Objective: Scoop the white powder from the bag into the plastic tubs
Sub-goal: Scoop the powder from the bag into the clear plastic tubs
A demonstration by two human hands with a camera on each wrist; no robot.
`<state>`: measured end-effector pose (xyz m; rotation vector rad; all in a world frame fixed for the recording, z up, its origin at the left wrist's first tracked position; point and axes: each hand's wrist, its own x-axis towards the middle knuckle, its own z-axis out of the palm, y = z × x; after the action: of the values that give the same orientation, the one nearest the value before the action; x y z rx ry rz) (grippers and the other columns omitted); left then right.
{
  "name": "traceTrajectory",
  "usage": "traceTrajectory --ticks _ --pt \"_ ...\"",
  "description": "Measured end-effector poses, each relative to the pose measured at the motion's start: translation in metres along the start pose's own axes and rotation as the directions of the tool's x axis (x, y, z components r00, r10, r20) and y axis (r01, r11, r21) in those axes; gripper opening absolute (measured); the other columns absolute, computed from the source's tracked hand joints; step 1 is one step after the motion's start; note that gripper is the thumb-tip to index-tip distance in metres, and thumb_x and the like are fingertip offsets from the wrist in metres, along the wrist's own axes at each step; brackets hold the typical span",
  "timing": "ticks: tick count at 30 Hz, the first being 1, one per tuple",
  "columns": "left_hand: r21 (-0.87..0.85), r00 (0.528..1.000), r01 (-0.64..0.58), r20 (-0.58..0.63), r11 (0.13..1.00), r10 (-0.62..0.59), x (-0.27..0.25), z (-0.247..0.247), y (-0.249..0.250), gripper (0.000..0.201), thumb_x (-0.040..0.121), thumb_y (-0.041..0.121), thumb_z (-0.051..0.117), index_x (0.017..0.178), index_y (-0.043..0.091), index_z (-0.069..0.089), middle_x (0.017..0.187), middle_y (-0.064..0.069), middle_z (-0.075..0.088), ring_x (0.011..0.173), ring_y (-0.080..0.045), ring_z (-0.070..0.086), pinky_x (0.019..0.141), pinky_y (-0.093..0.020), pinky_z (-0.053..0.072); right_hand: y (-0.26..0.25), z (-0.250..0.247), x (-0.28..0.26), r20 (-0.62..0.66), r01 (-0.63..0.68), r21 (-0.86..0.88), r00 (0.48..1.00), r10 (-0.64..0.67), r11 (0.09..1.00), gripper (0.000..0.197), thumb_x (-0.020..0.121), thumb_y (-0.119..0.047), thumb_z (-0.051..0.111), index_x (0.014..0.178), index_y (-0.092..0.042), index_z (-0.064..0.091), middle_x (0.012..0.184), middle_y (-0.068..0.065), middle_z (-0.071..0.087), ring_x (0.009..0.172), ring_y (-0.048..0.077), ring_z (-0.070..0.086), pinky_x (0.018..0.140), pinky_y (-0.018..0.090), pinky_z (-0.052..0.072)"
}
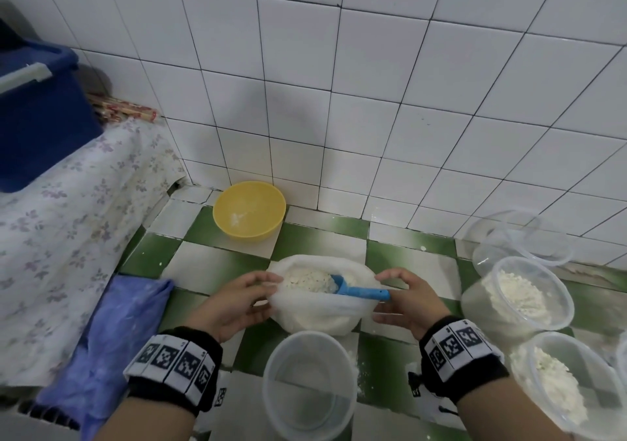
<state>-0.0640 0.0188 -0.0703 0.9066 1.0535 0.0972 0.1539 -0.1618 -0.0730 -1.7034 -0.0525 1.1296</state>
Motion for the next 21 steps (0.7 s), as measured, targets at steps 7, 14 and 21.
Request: traceTrajectory --ticks 7,14,21 --pt "-0.466 0.997 0.043 0.072 0.884 -0.010 -0.002 -0.005 -0.010 0.034 0.073 -0.009 0.063 0.099 0.010 0.054 0.122 -0.026 0.057 0.108 -0.042 0.059 0.067 -0.043 0.061 0.009 -0.001 0.003 0.112 -0.101 0.504 0.992 0.052 0.858 0.040 0.085 0.021 0.044 0.103 -0.016 0.046 0.106 0.032 0.059 0.092 0.043 0.064 0.070 0.053 0.057" --pt "-0.579 0.995 -0.049 0.046 0.814 0.092 -0.002 -0.005 -0.029 0.036 0.073 -0.007 0.058 0.103 0.011 0.051 0.125 -0.026 0.056 0.112 -0.039 0.058 0.067 -0.042 0.062 0.026 -0.001 0.009 0.164 -0.166 0.726 0.984 0.066 0.667 0.054 0.087 0.020 0.038 0.122 -0.020 0.039 0.123 0.029 0.046 0.115 0.043 0.051 0.072 0.055 0.056" --pt "-0.516 0.988 -0.043 0.103 0.856 0.112 -0.007 -0.007 -0.029 0.028 0.074 -0.006 0.058 0.097 0.008 0.053 0.127 -0.026 0.056 0.115 -0.039 0.057 0.072 -0.040 0.062 0.026 -0.001 0.005 0.197 -0.152 0.665 0.980 0.025 0.731 0.050 0.088 0.017 0.032 0.117 -0.022 0.046 0.119 0.028 0.048 0.106 0.042 0.056 0.072 0.052 0.057"
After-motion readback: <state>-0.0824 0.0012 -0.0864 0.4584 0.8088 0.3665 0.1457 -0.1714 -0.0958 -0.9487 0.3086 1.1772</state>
